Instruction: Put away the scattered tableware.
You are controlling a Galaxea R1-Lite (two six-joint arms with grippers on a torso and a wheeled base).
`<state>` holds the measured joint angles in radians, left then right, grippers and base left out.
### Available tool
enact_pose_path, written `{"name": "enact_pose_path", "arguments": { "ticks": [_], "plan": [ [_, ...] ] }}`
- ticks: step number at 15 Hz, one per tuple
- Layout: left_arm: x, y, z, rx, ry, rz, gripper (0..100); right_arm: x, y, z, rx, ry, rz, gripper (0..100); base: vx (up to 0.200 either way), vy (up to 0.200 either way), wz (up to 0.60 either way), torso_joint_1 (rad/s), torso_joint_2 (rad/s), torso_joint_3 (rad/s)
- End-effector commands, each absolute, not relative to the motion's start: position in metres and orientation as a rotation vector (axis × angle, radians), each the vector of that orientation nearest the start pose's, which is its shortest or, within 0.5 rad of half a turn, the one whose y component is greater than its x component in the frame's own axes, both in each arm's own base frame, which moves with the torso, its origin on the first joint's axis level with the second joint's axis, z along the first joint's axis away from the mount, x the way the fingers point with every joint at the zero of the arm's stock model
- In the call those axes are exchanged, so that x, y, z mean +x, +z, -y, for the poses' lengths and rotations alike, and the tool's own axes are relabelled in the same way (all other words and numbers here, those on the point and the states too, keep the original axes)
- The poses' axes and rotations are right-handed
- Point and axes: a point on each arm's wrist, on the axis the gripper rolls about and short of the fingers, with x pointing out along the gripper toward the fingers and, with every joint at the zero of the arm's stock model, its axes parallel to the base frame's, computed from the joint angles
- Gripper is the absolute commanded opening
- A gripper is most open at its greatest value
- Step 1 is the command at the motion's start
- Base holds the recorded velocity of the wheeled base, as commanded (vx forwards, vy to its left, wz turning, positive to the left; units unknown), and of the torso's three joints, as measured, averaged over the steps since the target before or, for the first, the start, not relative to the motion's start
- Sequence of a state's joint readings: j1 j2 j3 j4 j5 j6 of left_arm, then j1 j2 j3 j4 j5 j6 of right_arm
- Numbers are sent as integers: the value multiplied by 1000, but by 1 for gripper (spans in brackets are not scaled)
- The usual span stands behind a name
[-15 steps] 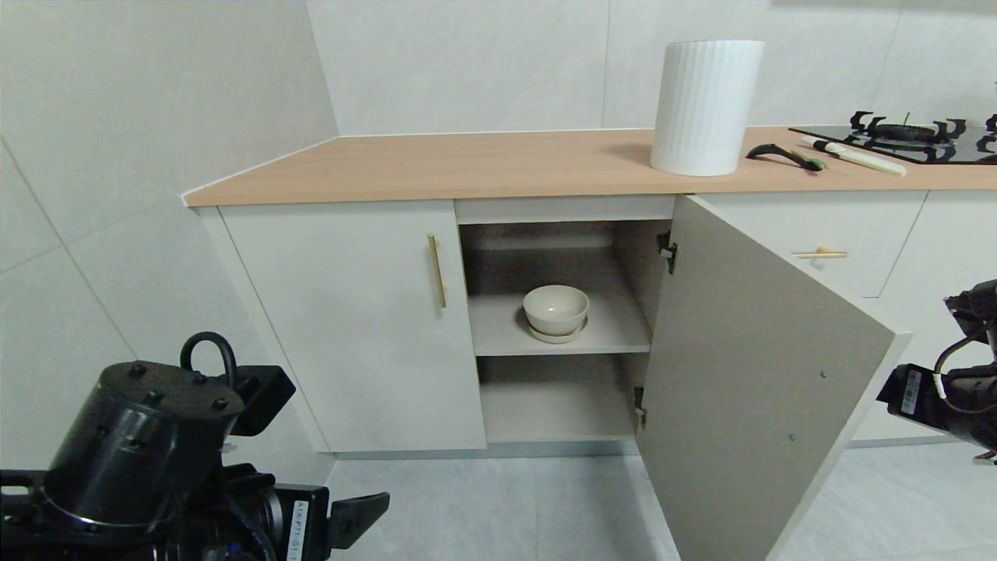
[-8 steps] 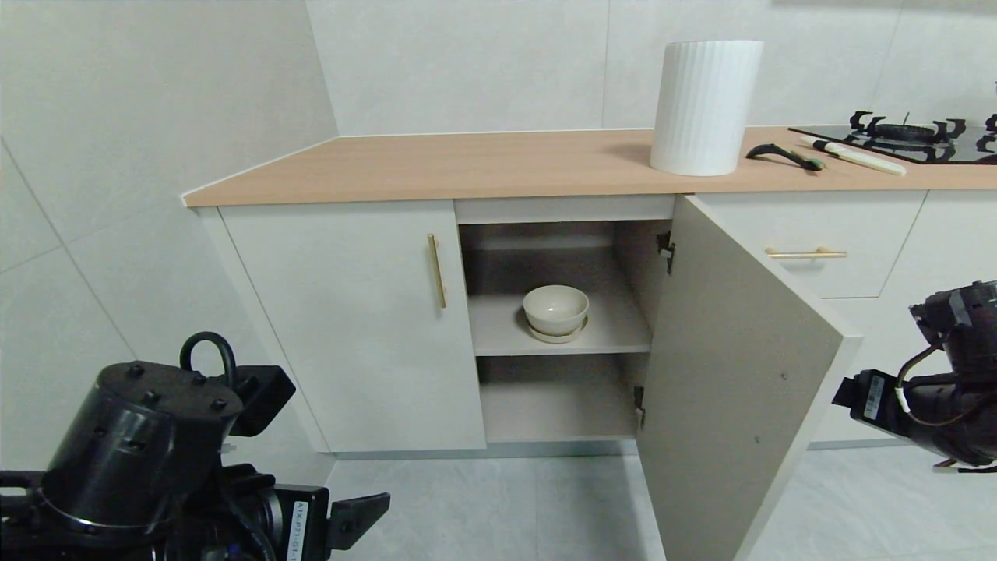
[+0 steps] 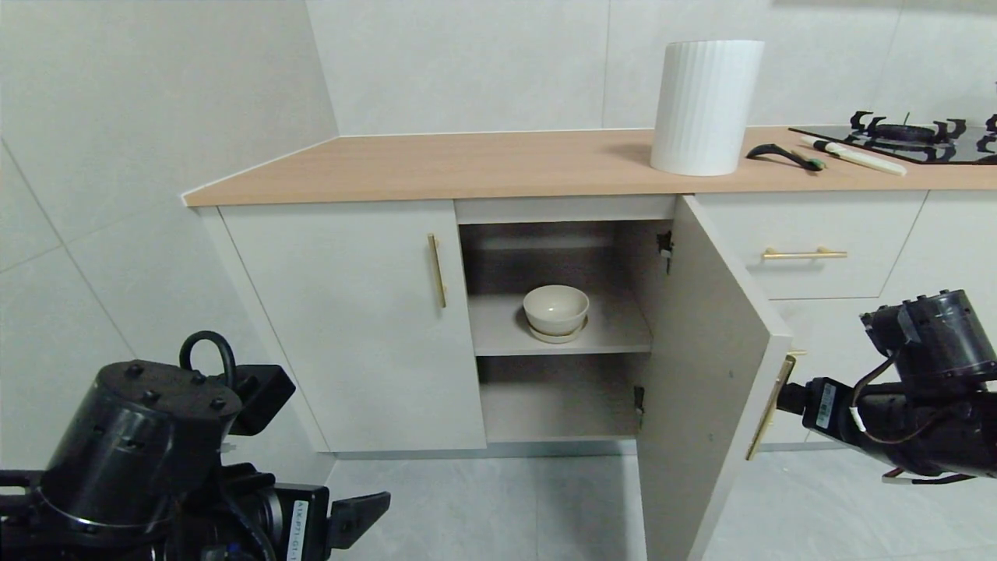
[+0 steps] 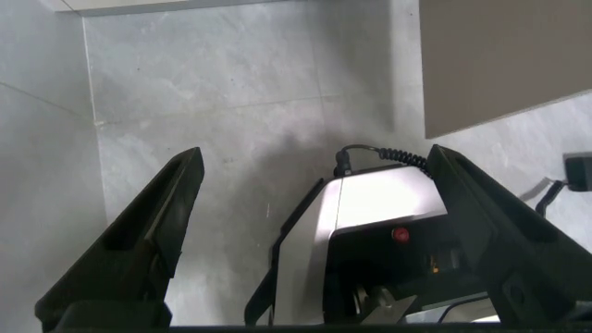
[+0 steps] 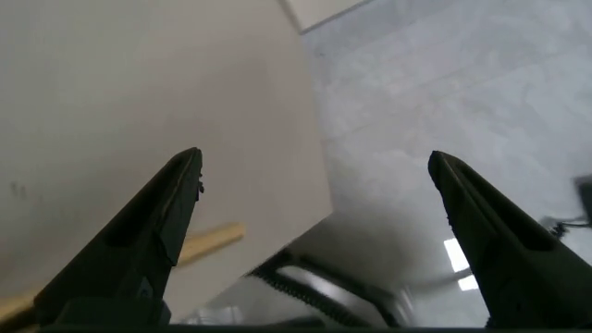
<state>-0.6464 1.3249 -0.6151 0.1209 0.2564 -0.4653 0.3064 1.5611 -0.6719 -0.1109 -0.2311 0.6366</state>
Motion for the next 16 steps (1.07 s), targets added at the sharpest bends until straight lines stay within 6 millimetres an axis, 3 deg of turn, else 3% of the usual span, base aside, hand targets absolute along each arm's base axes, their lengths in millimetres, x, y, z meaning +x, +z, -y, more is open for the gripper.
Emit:
{"name": "enact_pose_path", "arguments": {
  "ticks": [1, 5, 10, 16],
  "plan": [
    [145, 160, 102, -76, -183, -808, 100, 226, 137, -79, 390, -105, -750, 100, 0, 0, 0, 0, 0, 0],
    [145, 161, 102, -81, -184, -804, 100, 237, 136, -102, 300, 151, -795, 100, 0, 0, 0, 0, 0, 0],
    [142, 167, 100, -97, -195, -775, 100, 296, 135, -132, 221, 218, -764, 100, 0, 0, 0, 0, 0, 0],
    [141, 167, 102, -92, -205, -777, 100, 312, 123, -148, 205, 235, -764, 100, 0, 0, 0, 0, 0, 0]
  ]
}}
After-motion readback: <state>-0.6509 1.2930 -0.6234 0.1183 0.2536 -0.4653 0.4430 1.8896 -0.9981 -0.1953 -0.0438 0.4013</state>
